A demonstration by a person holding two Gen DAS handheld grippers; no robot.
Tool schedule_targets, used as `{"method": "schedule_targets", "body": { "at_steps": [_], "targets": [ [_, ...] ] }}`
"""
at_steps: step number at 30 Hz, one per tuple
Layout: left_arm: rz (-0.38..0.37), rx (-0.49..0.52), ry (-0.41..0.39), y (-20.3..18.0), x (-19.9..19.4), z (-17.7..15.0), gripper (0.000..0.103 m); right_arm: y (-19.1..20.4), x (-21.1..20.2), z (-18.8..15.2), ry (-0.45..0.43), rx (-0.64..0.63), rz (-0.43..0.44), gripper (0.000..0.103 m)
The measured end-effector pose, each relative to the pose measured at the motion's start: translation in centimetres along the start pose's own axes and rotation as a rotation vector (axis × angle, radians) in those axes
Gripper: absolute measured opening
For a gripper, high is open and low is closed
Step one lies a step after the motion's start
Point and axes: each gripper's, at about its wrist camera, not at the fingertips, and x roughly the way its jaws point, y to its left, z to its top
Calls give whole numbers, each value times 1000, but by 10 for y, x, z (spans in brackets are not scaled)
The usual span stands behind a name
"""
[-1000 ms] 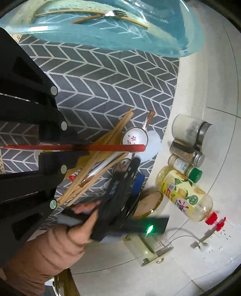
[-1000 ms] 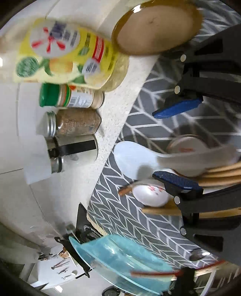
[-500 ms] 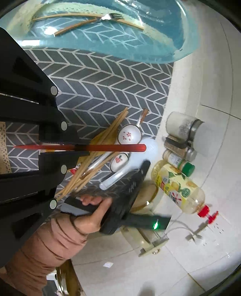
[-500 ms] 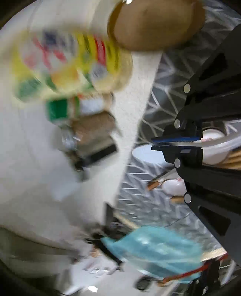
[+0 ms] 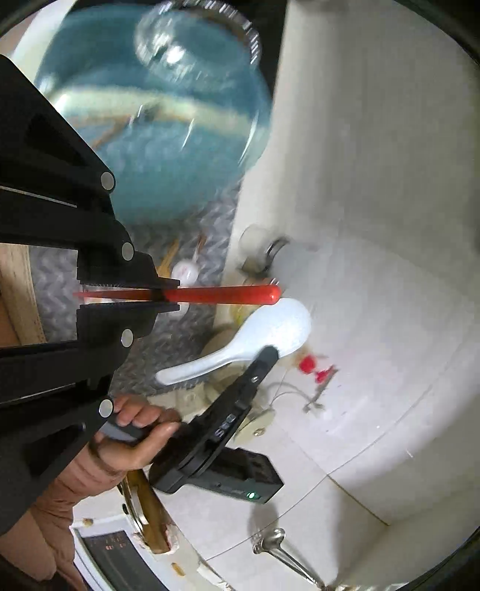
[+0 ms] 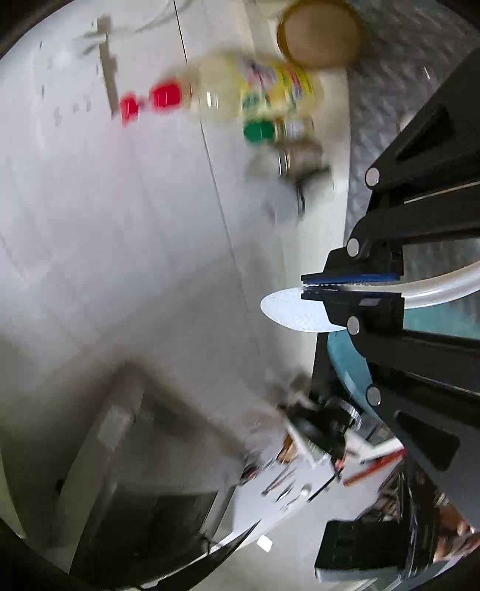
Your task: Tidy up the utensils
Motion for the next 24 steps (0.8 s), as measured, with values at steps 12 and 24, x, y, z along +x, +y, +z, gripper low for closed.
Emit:
{"method": "schedule_targets", "body": {
  "at_steps": [12,24],
  "targets": [
    [104,85,235,149,-4,9,9,100,122,-112,193,129,-161,4],
    [121,28,393,201,94,-17,10,95,183,-143,408,95,-483,6]
  ]
}}
